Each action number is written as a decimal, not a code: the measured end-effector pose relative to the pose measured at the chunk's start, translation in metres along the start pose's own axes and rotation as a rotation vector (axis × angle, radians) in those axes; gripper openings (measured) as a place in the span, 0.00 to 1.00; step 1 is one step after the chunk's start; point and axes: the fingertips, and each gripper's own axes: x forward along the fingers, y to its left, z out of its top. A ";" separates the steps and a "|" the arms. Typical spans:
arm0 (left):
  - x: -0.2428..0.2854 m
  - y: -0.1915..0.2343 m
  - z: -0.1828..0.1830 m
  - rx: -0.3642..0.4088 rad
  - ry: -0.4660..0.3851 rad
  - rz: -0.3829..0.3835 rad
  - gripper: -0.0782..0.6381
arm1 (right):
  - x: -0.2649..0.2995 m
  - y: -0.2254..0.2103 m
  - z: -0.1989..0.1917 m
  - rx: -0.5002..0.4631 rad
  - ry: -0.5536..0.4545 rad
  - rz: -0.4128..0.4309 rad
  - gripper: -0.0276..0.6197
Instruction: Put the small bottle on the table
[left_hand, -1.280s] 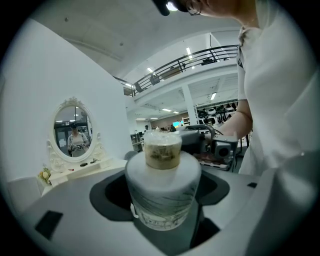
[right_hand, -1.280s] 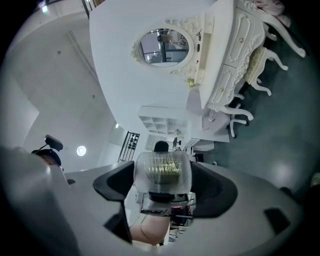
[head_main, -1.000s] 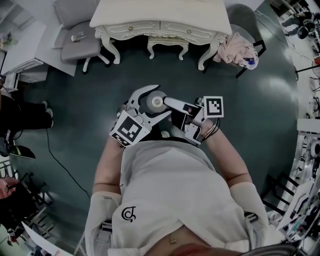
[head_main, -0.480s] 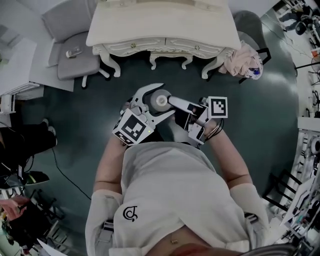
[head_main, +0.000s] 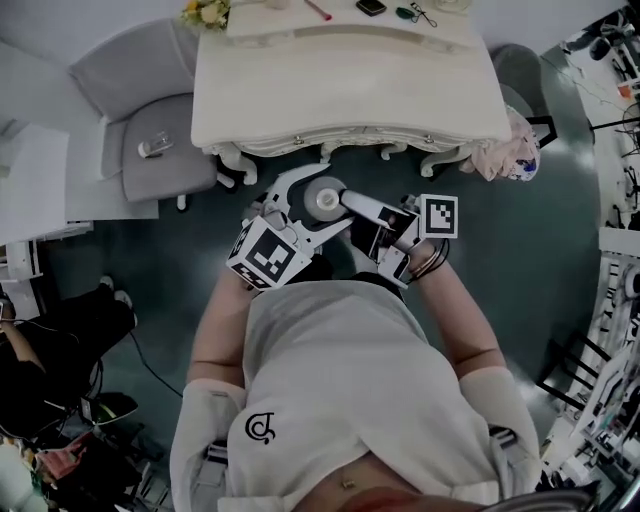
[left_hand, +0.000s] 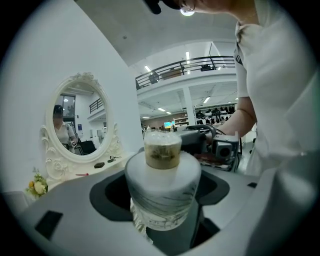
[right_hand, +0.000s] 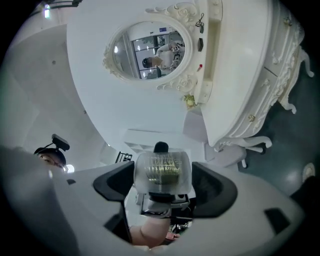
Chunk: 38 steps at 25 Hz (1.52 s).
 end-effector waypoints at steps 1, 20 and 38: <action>-0.001 0.012 -0.003 -0.002 0.000 -0.003 0.60 | 0.009 -0.003 0.007 -0.001 -0.004 -0.002 0.60; 0.073 0.169 -0.041 -0.059 -0.012 0.082 0.60 | 0.071 -0.060 0.164 -0.008 0.043 -0.050 0.60; 0.163 0.267 -0.144 -0.200 0.046 0.173 0.60 | 0.091 -0.180 0.273 0.049 0.159 -0.110 0.60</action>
